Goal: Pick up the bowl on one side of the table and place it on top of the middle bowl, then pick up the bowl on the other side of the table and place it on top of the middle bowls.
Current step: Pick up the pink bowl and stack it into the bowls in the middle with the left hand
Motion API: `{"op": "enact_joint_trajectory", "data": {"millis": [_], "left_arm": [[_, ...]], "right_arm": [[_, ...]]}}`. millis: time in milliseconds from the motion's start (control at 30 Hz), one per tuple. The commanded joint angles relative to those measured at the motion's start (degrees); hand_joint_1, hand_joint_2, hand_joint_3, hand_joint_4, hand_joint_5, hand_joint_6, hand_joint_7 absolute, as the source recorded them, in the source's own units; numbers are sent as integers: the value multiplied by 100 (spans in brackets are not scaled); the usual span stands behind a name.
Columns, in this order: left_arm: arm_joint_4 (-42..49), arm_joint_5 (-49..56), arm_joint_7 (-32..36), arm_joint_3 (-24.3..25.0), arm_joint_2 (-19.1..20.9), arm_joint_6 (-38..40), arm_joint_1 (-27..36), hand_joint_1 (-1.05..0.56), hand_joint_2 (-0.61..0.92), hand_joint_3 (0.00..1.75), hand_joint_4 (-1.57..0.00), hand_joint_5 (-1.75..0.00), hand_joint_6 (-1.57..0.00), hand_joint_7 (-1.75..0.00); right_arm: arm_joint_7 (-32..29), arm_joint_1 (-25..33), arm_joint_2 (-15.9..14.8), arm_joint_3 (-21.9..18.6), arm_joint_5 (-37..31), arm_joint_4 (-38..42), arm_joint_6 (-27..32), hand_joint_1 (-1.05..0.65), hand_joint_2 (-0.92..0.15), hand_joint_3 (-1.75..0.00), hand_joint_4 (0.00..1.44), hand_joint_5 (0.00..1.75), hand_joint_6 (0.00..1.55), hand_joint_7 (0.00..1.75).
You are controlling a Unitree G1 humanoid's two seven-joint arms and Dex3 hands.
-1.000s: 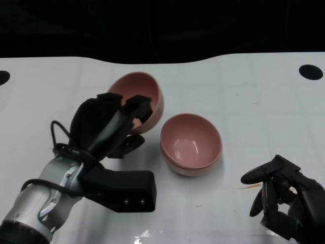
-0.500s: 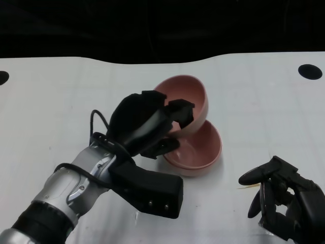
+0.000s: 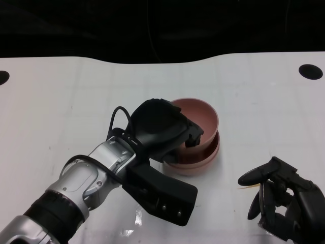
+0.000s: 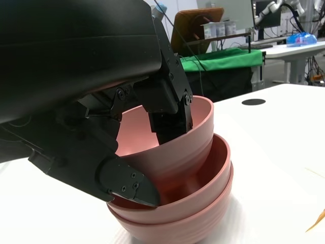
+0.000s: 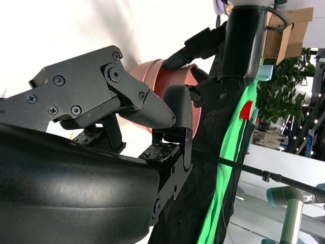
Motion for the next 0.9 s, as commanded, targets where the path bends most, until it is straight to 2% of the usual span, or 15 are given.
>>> {"op": "enact_joint_trajectory", "data": {"millis": [33, 67, 100, 133, 167, 200, 233, 333, 400, 467, 767, 900], "left_arm": [[20, -148, -324, 18, 83, -18, -76, -32, 89, 0, -83, -126, -108, -33], [12, -160, -420, 4, 107, -25, -84, -32, 89, 0, -83, -109, -107, -27], [-6, -154, -545, -15, 133, -6, -95, -36, 91, 10, -78, -78, -99, -15], [-22, -147, -635, -26, 149, 8, -102, -39, 92, 18, -75, -58, -92, -8], [-37, -146, -697, -27, 165, -2, -101, -41, 92, 22, -74, -47, -88, -5], [-55, -148, -733, -20, 173, -10, -93, -48, 92, 25, -65, -35, -75, -2], [-66, -149, -743, -12, 179, -21, -85, -51, 92, 27, -61, -30, -69, -1], [-180, -253, -857, 56, 205, -39, -43, -56, 92, 29, -55, -24, -60, 0], [-399, -455, -1063, 165, 257, -39, 18, -69, 92, 46, -40, -17, -42, 0], [-571, -577, -1183, 225, 308, -30, 64, -73, 92, 51, -36, -15, -37, 0], [-1400, -1043, -1526, 618, 617, -91, 409, -77, 92, 52, -33, -16, -36, -1], [-1813, -1203, -1645, 879, 793, -29, 661, -75, 92, 46, -34, -18, -37, -1]], "right_arm": [[-4, 28, -7, -40, 47, -139, 72, -8, -50, -119, 79, 165, 74, 133], [-3, 28, -11, -38, 43, -145, 74, -8, -50, -119, 79, 165, 74, 133], [-2, 27, -10, -37, 45, -146, 73, -8, -50, -119, 79, 165, 74, 133], [-2, 25, -10, -37, 47, -147, 72, -8, -50, -119, 79, 165, 74, 133], [-1, 22, -10, -37, 49, -143, 64, -8, -50, -119, 79, 165, 74, 133], [-4, 20, -7, -37, 50, -141, 63, -8, -50, -119, 79, 166, 74, 133], [-3, 20, -4, -37, 57, -142, 68, -8, -50, -119, 79, 166, 74, 133], [1, 22, -4, -36, 63, -140, 62, -8, -49, -119, 79, 166, 74, 133], [-12, 26, -6, -33, 41, -146, 71, -8, -50, -119, 78, 166, 74, 133], [-16, 17, -8, -33, 29, -120, 30, -8, -50, -119, 78, 166, 74, 133], [-1, 16, -11, -36, 47, -127, 55, -8, -49, -121, 78, 167, 73, 135], [-4, -2, -11, -46, 49, -94, 37, -8, -49, -121, 78, 167, 74, 135]]}}
